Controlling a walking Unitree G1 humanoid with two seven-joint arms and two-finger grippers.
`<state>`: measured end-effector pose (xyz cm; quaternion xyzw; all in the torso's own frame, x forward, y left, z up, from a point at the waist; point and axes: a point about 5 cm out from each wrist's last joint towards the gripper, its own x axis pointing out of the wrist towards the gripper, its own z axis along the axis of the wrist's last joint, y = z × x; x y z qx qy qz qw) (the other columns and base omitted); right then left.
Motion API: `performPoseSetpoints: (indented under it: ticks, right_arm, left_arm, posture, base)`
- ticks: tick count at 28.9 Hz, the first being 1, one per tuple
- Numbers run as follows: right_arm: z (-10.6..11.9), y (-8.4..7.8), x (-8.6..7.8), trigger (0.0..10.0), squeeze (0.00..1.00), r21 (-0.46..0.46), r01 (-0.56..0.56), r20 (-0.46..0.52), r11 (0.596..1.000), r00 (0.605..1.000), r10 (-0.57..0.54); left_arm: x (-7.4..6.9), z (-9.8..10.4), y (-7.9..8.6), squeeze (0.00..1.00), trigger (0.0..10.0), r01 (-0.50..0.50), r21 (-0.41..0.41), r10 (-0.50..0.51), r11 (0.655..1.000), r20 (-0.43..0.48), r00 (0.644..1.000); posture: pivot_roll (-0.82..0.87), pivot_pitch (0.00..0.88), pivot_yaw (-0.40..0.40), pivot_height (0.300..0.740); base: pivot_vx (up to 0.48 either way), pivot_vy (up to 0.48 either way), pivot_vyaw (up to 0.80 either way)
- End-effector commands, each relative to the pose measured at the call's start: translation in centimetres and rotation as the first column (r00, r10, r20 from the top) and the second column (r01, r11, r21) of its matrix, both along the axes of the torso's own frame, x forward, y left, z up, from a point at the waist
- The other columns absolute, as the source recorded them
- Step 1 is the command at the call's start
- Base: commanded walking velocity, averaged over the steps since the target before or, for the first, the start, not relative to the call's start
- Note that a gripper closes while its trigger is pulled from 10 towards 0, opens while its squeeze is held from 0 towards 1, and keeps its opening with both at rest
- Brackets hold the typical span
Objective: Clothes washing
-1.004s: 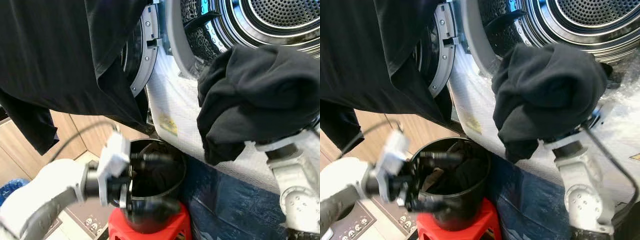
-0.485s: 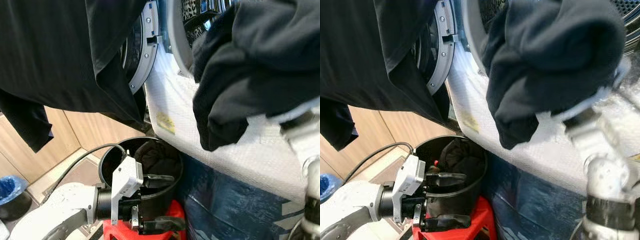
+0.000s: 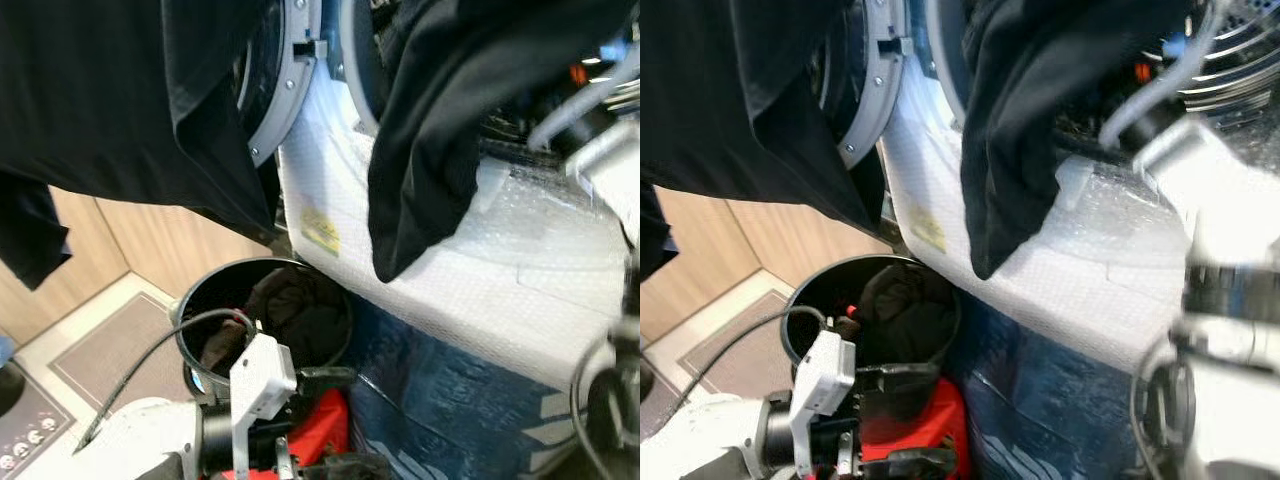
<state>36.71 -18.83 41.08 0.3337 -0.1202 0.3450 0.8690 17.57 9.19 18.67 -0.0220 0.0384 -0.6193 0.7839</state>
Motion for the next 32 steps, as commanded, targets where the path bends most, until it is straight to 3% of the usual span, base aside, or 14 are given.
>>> performPoseSetpoints:
  ticks: [1,7,9,12,13,16,18,19,21,23,26,28,30,32]
  right_arm:
    - [0.5,-0.7,0.3,10.0,0.0,0.039,0.047,-0.031,0.998,0.998,-0.046]
    - [2.3,-1.5,1.6,10.0,0.0,0.039,0.277,-0.114,0.96,0.956,-0.271]
    - [2.9,-2.3,2.2,10.0,0.0,0.014,0.462,-0.175,0.887,0.874,-0.453]
    - [3.3,-3.4,2.4,10.0,0.0,0.013,0.603,-0.227,0.797,0.778,-0.585]
    - [3.9,-4.3,2.1,10.0,0.0,0.03,0.681,-0.236,0.731,0.716,-0.657]
    - [4.4,-5.3,1.8,10.0,0.0,0.034,0.765,-0.232,0.643,0.632,-0.74]
    - [5.3,-6.4,1.2,10.0,0.0,0.063,0.832,-0.231,0.551,0.549,-0.803]
    - [5.5,-6.5,1.1,10.0,0.0,0.076,0.837,-0.237,0.542,0.543,-0.805]
    - [6.6,-6.9,0.4,10.0,0.0,0.107,0.877,-0.227,0.469,0.481,-0.847]
    - [6.5,-6.5,0.6,10.0,0.0,0.101,0.867,-0.23,0.488,0.497,-0.837]
    - [5.5,-5.7,1.3,10.0,0.0,-0.016,0.882,-0.186,0.471,0.46,-0.868]
    - [3.9,-4.0,2.4,10.0,0.0,-0.226,0.867,-0.085,0.444,0.437,-0.896]
    - [2.1,-2.5,3.4,10.0,0.0,-0.395,0.809,-0.013,0.435,0.468,-0.883]
    - [1.0,-1.7,3.9,10.0,0.0,-0.492,0.77,0.048,0.406,0.49,-0.87]
  left_arm:
    - [-0.6,0.2,-0.2,0.0,10.0,0.014,0.002,-0.013,1.0,-0.002,1.0]
    - [-1.0,0.0,-0.6,0.0,10.0,-0.014,-0.017,0.014,1.0,-0.019,1.0]
    - [-1.1,0.0,-0.7,0.0,10.0,-0.024,-0.03,0.023,0.999,-0.029,0.999]
    - [-1.3,0.0,-0.9,0.0,10.0,-0.026,-0.039,0.025,0.999,-0.034,0.999]
    - [-1.3,0.0,-1.1,0.0,10.0,-0.029,-0.04,0.027,0.999,-0.035,0.999]
    - [-1.3,-0.1,-1.2,0.0,10.0,-0.032,-0.043,0.031,0.999,-0.037,0.999]
    - [-1.3,-0.1,-1.4,0.0,10.0,-0.041,-0.055,0.039,0.998,-0.038,0.999]
    - [-1.3,-0.1,-1.5,0.0,10.0,-0.043,-0.057,0.041,0.997,-0.039,0.998]
    - [-1.3,-0.1,-1.5,0.0,10.0,-0.058,-0.062,0.056,0.996,-0.037,0.998]
    - [-1.2,-0.1,-1.5,0.0,10.0,-0.065,-0.061,0.063,0.996,-0.036,0.997]
    - [-1.2,-0.1,-1.5,0.0,10.0,-0.07,-0.063,0.068,0.996,-0.037,0.997]
    - [-1.2,0.0,-1.5,0.0,10.0,-0.076,-0.065,0.074,0.995,-0.038,0.997]
    - [-1.3,-0.1,-1.5,0.0,10.0,-0.085,-0.065,0.082,0.994,-0.041,0.996]
    - [-1.3,0.0,-1.5,0.0,10.0,-0.088,-0.066,0.085,0.994,-0.043,0.995]
  posture:
    - [-0.07,0.185,-0.09,0.74]
    - [-0.08,0.188,-0.109,0.74]
    - [-0.08,0.184,-0.115,0.74]
    - [-0.08,0.177,-0.122,0.74]
    - [-0.08,0.175,-0.123,0.74]
    - [-0.08,0.171,-0.126,0.74]
    - [-0.07,0.159,-0.135,0.74]
    - [-0.07,0.159,-0.135,0.74]
    - [-0.06,0.151,-0.144,0.74]
    - [-0.06,0.15,-0.145,0.74]
    - [-0.06,0.152,-0.146,0.74]
    - [-0.06,0.166,-0.145,0.74]
    - [-0.06,0.169,-0.143,0.74]
    - [-0.06,0.177,-0.141,0.74]
  base:
    - [0.0,0.0,0.0]
    - [0.0,0.0,0.0]
    - [0.0,0.0,0.0]
    - [0.0,0.0,0.0]
    - [0.0,0.0,0.0]
    - [0.0,0.0,0.0]
    - [0.0,0.0,0.0]
    - [0.0,0.0,0.0]
    - [0.0,0.0,0.0]
    - [0.0,0.0,0.0]
    - [0.0,0.0,0.0]
    - [0.0,0.0,0.0]
    - [0.0,0.0,0.0]
    - [0.0,0.0,0.0]
